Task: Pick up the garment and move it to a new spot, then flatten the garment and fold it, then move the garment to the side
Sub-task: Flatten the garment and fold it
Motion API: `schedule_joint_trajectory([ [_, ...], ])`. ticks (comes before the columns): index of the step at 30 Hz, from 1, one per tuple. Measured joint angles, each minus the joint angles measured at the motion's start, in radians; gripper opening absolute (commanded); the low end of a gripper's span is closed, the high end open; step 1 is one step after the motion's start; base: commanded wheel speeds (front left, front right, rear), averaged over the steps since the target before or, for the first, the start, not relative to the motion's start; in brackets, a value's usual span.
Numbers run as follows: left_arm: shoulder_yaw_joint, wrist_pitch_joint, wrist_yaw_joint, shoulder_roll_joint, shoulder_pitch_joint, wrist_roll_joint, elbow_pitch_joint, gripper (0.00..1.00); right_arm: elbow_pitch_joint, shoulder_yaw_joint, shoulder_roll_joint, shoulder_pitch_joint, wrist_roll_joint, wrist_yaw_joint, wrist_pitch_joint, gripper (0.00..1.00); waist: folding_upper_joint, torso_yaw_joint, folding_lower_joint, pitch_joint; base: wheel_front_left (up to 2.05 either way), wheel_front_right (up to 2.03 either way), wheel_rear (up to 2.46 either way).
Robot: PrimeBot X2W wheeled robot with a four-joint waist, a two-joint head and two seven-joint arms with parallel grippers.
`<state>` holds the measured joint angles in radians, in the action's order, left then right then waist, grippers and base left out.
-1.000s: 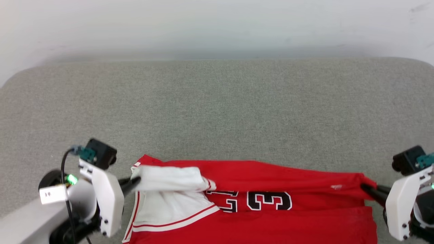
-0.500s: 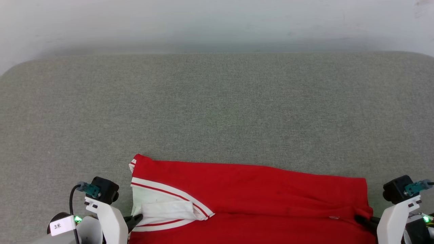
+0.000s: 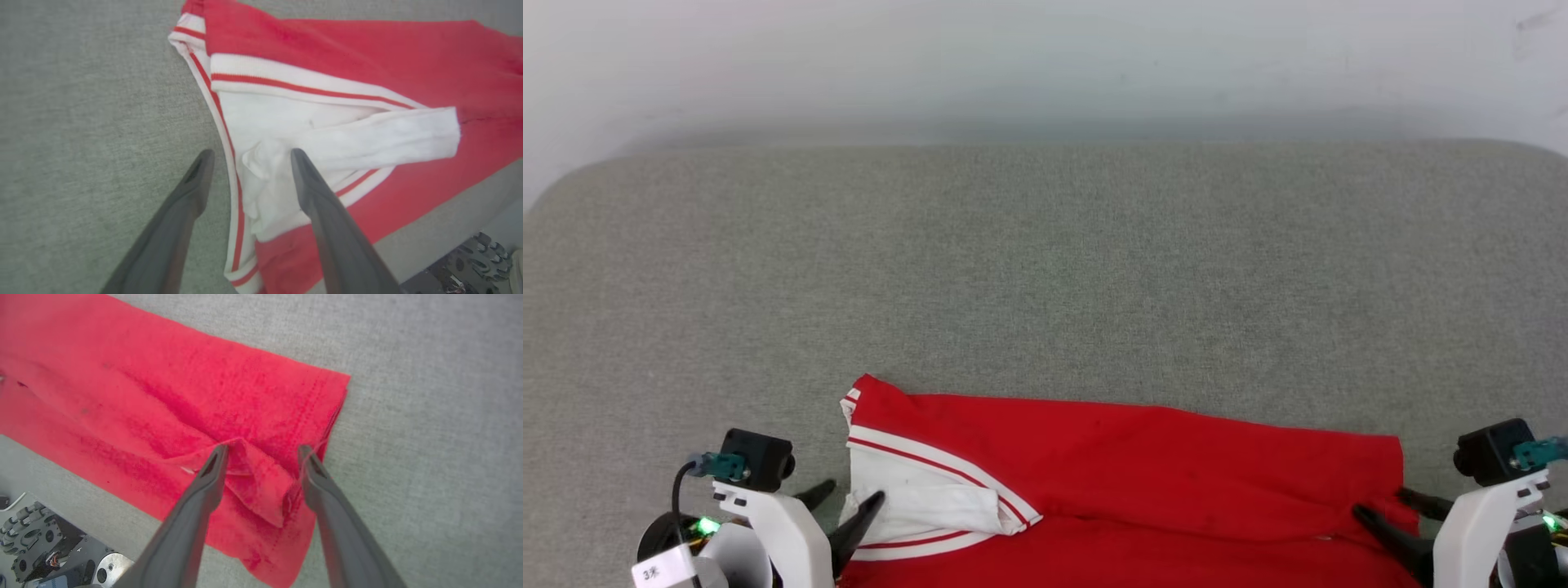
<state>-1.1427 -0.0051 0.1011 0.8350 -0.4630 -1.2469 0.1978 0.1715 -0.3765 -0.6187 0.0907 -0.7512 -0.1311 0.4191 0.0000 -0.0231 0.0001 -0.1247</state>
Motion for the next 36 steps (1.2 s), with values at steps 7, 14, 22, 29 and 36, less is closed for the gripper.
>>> schedule_joint_trajectory([
  [7, 0.078, -0.215, 0.149, 0.004, 0.043, 0.07, -0.065, 1.0, -0.131, 0.106, -0.022, -0.058, 0.007, 0.0, 0.013, 1.0, 0.0, 0.014, -0.0001, 0.055, 0.0, 0.0, 0.0],
  [14, 0.258, -0.255, 0.263, -0.043, 0.101, 0.174, -0.123, 1.0, -0.169, 0.215, -0.037, -0.07, 0.031, 0.0, 0.097, 1.0, 0.0, 0.033, -0.0001, 0.062, 0.0, 0.0, 0.0],
  [22, 0.539, -0.257, 0.314, -0.167, 0.249, 0.449, -0.197, 1.0, -0.156, 0.289, -0.03, -0.08, 0.024, 0.0, 0.252, 1.0, 0.0, 0.062, -0.0001, 0.048, 0.0, 0.0, 0.0],
  [29, 0.749, -0.257, 0.295, -0.298, 0.363, 0.651, -0.241, 1.0, -0.117, 0.316, 0.017, -0.079, 0.022, 0.0, 0.337, 1.0, 0.0, 0.093, -0.0001, 0.026, 0.0, 0.0, 0.0],
  [36, 0.897, -0.257, 0.236, -0.434, 0.447, 0.816, -0.269, 1.0, -0.065, 0.311, 0.058, -0.079, 0.038, 0.0, 0.367, 1.0, 0.0, 0.12, -0.0001, 0.002, 0.0, 0.0, 0.0],
])
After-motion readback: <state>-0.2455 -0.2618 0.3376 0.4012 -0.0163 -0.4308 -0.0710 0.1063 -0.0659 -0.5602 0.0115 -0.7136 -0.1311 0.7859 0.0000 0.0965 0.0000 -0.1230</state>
